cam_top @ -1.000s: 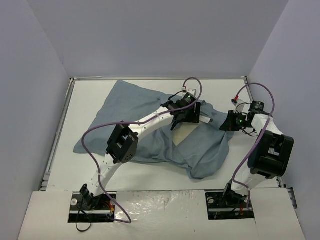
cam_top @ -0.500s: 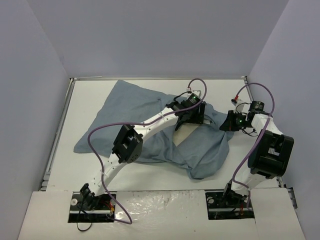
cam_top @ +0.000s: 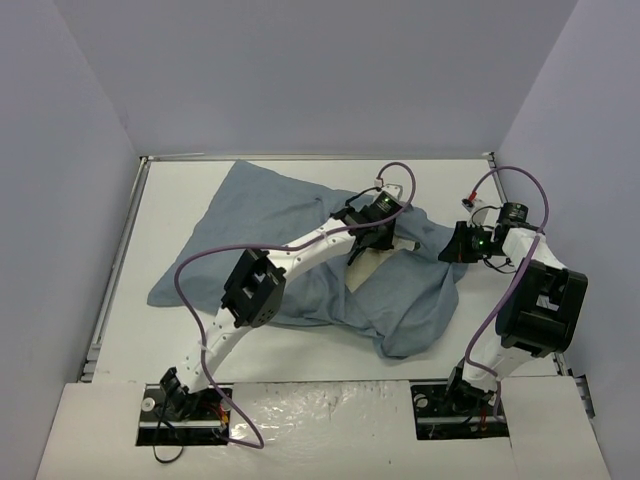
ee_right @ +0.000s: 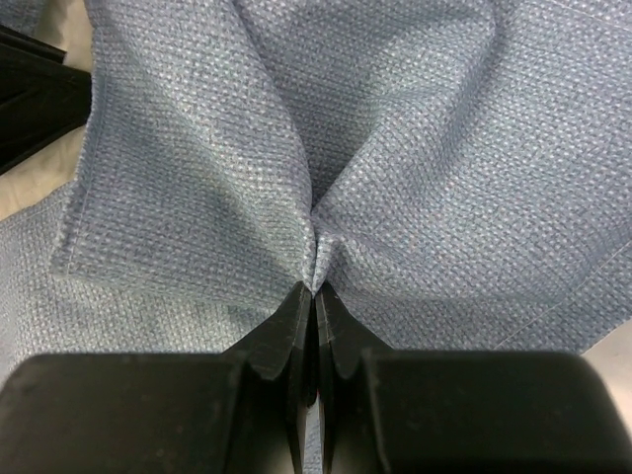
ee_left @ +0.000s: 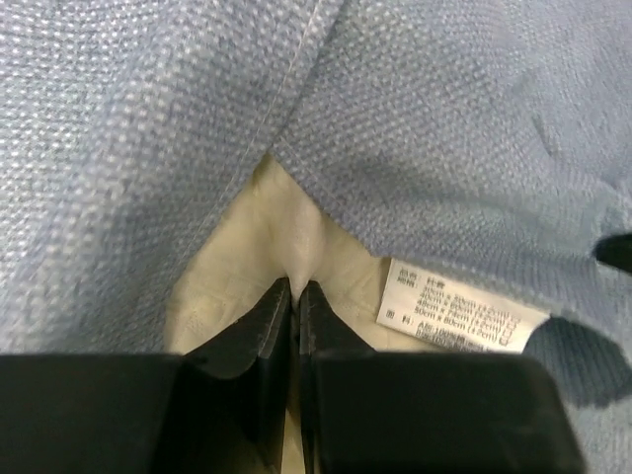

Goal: Remove the pillowcase from the pillow

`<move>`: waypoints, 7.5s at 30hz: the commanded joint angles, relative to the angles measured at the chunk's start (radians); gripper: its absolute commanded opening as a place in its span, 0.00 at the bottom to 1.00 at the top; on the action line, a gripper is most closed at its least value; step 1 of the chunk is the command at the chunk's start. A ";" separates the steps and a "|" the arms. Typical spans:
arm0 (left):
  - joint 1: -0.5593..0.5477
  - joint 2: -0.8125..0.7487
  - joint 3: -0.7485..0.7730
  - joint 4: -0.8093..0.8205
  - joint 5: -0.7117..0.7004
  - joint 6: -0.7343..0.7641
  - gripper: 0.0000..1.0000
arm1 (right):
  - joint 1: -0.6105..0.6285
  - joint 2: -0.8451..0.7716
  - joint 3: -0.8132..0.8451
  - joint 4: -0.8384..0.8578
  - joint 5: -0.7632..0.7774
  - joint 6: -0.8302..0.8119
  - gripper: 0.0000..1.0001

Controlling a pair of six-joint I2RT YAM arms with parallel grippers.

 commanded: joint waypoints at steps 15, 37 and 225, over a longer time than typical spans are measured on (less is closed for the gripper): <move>0.124 -0.750 -0.492 0.283 0.115 0.117 0.02 | -0.009 0.061 0.066 0.078 0.021 0.059 0.00; 0.228 -0.863 -0.644 0.540 0.730 -0.044 0.02 | 0.201 0.274 0.200 0.341 0.118 0.299 0.00; 0.350 -0.659 -0.768 0.946 0.542 -0.168 0.02 | 0.409 -0.618 0.233 -0.283 0.139 -0.032 0.95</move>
